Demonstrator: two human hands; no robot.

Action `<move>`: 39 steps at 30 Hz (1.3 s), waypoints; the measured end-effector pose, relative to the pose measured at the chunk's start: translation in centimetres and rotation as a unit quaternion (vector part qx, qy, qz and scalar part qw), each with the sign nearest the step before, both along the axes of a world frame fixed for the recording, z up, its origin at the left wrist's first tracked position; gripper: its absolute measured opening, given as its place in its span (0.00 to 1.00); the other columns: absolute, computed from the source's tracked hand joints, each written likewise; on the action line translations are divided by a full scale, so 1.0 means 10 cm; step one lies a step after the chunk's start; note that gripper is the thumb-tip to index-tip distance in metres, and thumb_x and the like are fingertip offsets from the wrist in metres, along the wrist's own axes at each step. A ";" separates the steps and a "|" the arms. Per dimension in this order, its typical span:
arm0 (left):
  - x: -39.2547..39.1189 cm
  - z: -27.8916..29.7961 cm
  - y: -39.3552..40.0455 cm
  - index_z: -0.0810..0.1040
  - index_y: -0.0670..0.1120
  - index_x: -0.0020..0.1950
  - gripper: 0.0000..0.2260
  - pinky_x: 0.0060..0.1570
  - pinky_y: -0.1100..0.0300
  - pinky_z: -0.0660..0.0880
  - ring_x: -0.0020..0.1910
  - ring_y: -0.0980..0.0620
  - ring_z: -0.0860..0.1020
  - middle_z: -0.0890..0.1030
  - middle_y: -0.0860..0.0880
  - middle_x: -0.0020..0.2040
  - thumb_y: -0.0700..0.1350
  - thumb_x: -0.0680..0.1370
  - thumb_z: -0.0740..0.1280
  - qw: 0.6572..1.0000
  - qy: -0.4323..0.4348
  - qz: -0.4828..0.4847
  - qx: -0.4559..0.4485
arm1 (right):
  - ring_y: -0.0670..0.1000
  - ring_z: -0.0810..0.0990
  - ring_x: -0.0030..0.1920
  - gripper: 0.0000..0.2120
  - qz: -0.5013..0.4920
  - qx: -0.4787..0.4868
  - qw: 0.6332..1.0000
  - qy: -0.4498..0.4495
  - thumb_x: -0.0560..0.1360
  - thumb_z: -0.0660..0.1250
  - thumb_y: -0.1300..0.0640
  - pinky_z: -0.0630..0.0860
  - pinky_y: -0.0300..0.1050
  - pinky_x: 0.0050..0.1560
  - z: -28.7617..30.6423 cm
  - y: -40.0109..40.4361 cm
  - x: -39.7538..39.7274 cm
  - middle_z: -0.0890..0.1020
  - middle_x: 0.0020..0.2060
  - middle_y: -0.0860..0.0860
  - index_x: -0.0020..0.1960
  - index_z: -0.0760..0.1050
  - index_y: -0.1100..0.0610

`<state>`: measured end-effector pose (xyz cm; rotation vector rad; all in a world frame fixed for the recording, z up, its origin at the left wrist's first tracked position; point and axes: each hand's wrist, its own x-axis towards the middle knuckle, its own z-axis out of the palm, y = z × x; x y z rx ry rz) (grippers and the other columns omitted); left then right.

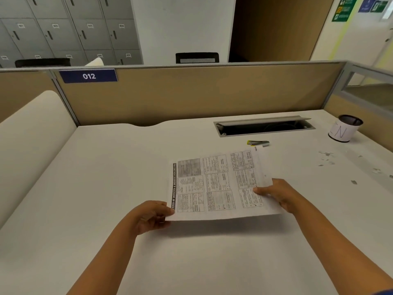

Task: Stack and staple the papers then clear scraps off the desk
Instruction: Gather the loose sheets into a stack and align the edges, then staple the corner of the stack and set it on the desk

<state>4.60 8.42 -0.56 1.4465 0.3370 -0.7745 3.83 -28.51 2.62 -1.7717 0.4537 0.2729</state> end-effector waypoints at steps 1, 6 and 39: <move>0.00 -0.01 -0.01 0.82 0.39 0.45 0.05 0.49 0.52 0.78 0.42 0.46 0.80 0.84 0.41 0.46 0.34 0.72 0.68 1.000 -0.002 0.008 -0.001 | 0.57 0.83 0.47 0.13 0.008 -0.002 1.000 -0.001 0.68 0.74 0.63 0.80 0.49 0.45 0.00 0.00 0.02 0.83 0.51 0.58 0.51 0.78 0.58; -0.01 -0.06 -0.07 0.78 0.36 0.54 0.10 0.54 0.49 0.78 0.49 0.42 0.82 0.84 0.39 0.51 0.34 0.73 0.67 1.000 0.004 0.022 -0.002 | 0.59 0.82 0.51 0.15 0.047 -0.015 0.999 0.002 0.69 0.73 0.63 0.79 0.54 0.53 0.01 0.01 0.11 0.83 0.52 0.57 0.55 0.78 0.60; 0.08 -0.29 -0.25 0.78 0.39 0.48 0.05 0.25 0.54 0.80 0.27 0.50 0.83 0.84 0.44 0.31 0.32 0.74 0.66 0.960 0.088 0.261 0.053 | 0.59 0.68 0.66 0.23 0.208 -0.612 0.760 -0.071 0.76 0.61 0.61 0.67 0.53 0.62 -0.20 -0.63 2.10 0.70 0.67 0.58 0.70 0.64 0.59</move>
